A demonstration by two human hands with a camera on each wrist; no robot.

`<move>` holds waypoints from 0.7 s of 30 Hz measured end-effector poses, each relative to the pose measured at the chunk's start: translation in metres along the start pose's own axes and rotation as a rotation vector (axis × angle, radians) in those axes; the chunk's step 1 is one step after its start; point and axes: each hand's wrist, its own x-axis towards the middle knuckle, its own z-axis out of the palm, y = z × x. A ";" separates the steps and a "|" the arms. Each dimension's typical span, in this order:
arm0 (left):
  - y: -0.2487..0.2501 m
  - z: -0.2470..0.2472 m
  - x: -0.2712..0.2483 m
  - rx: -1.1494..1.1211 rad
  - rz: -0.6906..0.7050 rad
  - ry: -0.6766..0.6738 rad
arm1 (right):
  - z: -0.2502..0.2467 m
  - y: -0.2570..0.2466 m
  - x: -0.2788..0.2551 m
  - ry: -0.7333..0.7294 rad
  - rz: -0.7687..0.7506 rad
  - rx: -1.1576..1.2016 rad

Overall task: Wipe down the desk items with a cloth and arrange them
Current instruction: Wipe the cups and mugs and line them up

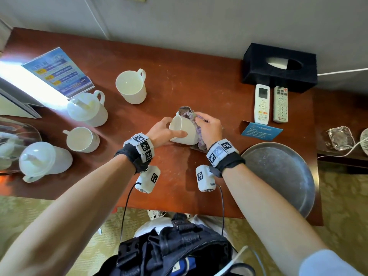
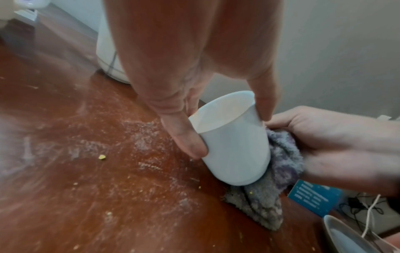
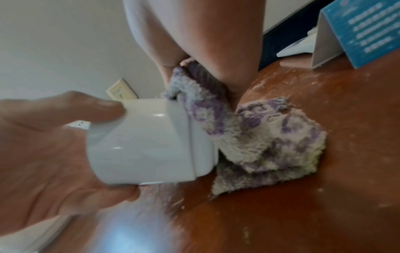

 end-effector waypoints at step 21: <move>-0.012 0.002 0.005 0.144 0.025 0.025 | -0.004 0.020 0.007 0.033 -0.019 0.004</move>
